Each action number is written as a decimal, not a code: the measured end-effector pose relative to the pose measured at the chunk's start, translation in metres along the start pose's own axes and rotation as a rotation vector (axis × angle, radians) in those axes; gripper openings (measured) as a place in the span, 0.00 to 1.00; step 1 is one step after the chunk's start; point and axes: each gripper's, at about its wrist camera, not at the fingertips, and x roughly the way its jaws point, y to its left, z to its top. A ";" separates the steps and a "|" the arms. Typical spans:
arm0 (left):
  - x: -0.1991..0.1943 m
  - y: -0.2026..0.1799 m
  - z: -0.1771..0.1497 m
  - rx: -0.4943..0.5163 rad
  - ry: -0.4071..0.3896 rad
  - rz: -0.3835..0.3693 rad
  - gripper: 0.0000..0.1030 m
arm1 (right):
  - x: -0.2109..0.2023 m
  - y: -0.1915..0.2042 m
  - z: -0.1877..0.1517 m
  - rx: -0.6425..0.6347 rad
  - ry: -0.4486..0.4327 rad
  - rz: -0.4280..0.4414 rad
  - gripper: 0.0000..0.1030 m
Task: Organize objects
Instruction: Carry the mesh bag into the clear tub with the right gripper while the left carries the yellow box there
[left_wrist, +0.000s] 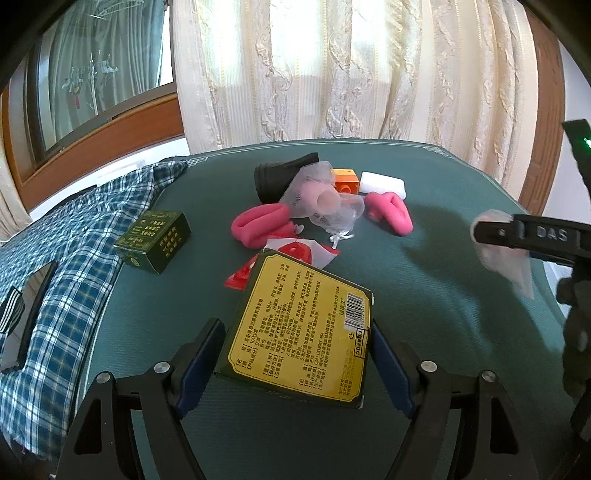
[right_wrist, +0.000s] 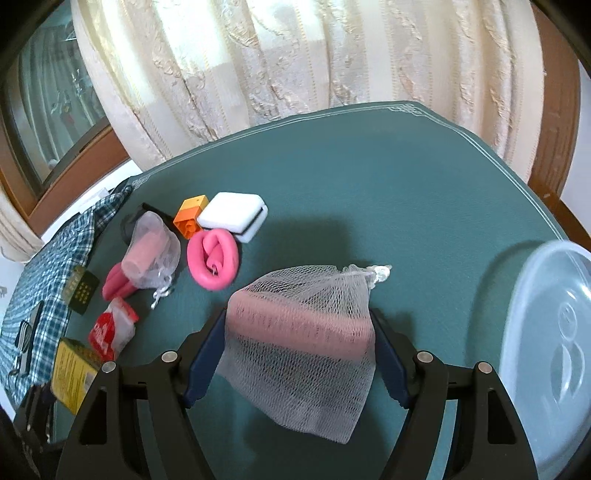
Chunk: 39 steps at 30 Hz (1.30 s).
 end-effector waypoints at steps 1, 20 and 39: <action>0.000 -0.001 0.000 0.000 0.002 0.000 0.79 | -0.003 -0.002 -0.002 0.001 -0.002 0.001 0.73; -0.022 -0.039 0.009 0.047 -0.015 -0.072 0.79 | -0.058 -0.041 -0.011 0.057 -0.084 -0.021 0.73; -0.017 -0.121 0.032 0.194 -0.013 -0.188 0.79 | -0.097 -0.156 0.003 0.202 -0.166 -0.210 0.73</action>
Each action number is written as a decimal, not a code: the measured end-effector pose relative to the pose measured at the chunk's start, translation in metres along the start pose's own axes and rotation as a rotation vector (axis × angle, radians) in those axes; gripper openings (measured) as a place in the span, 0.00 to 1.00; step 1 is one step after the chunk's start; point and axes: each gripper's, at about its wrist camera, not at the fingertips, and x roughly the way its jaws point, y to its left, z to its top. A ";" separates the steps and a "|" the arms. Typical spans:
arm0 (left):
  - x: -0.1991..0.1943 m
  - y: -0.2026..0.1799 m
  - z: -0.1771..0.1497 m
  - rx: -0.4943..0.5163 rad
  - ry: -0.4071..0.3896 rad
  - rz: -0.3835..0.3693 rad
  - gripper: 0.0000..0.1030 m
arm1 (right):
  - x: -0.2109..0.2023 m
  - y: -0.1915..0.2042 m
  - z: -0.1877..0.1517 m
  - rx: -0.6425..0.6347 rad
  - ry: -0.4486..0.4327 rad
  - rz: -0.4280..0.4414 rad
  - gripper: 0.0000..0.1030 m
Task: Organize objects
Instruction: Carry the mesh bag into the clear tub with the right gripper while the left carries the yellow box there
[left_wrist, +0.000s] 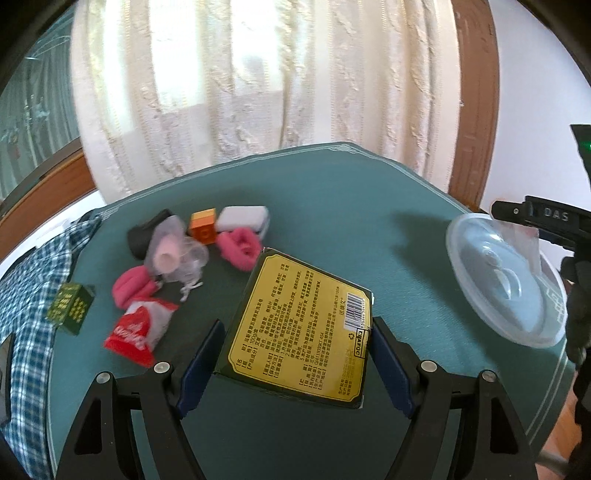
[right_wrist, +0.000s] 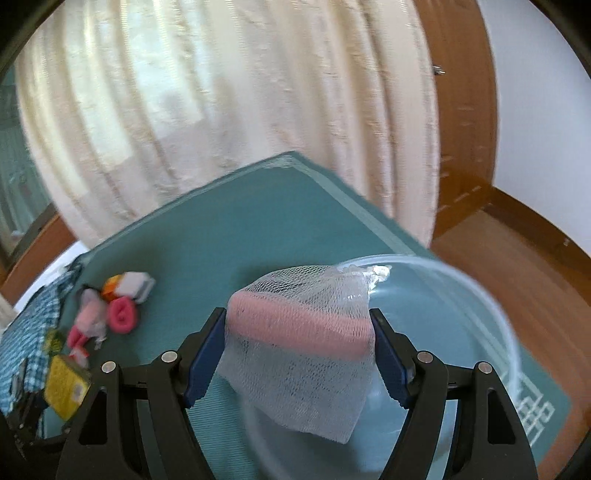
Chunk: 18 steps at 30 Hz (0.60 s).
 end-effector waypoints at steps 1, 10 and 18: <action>0.001 -0.003 0.001 0.004 0.002 -0.007 0.79 | 0.004 -0.010 0.003 0.013 0.010 -0.017 0.73; 0.014 -0.036 0.020 0.058 0.001 -0.074 0.79 | 0.027 -0.063 0.015 0.084 0.085 -0.061 0.73; 0.024 -0.064 0.039 0.103 -0.006 -0.130 0.79 | 0.041 -0.078 0.020 0.110 0.128 -0.036 0.74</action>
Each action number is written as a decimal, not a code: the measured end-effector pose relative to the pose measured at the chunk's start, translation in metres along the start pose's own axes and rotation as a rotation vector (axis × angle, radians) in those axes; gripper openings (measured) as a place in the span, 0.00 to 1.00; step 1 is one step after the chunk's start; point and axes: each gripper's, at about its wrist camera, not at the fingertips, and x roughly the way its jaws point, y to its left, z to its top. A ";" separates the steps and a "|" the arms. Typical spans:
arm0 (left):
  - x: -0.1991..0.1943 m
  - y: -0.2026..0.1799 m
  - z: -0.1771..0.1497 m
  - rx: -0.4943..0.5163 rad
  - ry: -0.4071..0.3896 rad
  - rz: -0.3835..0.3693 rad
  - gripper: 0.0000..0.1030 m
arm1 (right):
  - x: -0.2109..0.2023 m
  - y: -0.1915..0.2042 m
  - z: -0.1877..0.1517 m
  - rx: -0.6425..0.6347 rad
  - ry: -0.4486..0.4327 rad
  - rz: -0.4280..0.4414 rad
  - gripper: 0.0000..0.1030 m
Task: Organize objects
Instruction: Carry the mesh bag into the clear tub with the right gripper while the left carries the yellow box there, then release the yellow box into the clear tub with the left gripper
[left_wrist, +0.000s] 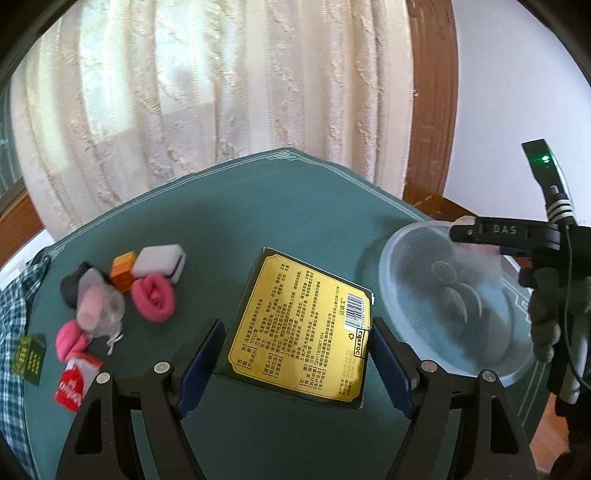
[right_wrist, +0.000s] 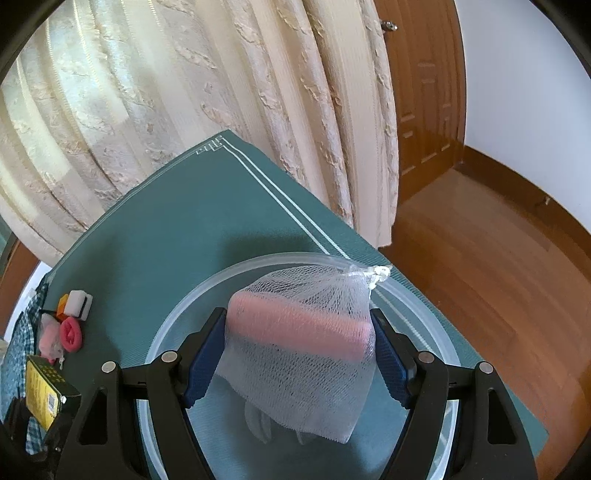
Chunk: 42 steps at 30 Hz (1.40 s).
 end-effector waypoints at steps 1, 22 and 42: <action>0.001 -0.002 0.002 0.005 -0.001 -0.005 0.79 | 0.001 -0.001 0.000 0.004 0.005 0.007 0.75; 0.029 -0.074 0.039 0.101 -0.015 -0.172 0.81 | -0.023 -0.021 0.004 0.091 -0.101 0.081 0.80; 0.029 -0.064 0.028 0.047 0.022 -0.162 0.95 | -0.028 -0.022 0.005 0.096 -0.105 0.080 0.80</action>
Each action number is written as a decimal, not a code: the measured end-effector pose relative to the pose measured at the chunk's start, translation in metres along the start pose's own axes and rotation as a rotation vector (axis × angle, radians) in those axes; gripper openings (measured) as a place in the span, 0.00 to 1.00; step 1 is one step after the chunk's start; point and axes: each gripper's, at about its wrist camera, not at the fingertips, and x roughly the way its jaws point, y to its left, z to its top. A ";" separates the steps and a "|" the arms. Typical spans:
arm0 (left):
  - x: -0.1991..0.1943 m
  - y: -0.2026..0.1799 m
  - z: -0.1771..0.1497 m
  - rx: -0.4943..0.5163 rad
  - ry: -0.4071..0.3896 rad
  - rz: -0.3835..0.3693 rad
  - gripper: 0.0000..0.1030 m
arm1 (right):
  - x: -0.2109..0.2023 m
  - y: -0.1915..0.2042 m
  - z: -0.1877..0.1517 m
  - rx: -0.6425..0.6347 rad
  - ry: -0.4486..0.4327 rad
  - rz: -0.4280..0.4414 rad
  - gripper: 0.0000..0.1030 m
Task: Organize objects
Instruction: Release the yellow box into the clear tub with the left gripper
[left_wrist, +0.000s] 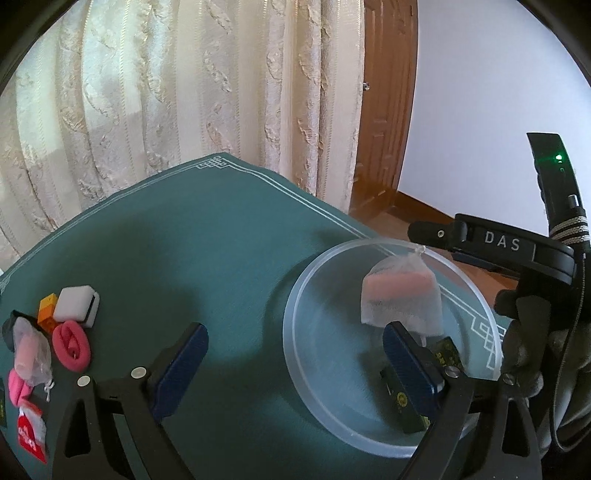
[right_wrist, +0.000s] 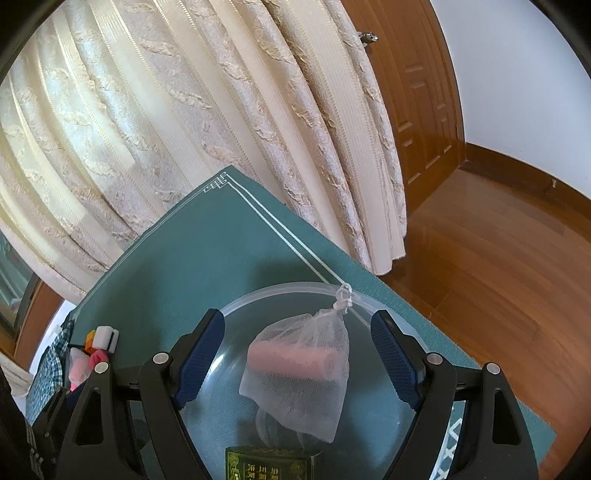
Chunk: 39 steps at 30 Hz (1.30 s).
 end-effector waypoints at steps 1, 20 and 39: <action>0.000 0.002 0.000 -0.005 0.003 0.001 0.95 | 0.000 0.001 -0.001 -0.001 0.000 -0.001 0.80; -0.023 0.045 -0.023 -0.123 0.014 0.076 0.96 | -0.007 0.037 -0.026 -0.050 0.015 0.029 0.80; -0.052 0.110 -0.056 -0.271 0.011 0.178 0.96 | -0.002 0.125 -0.065 -0.220 0.061 0.104 0.80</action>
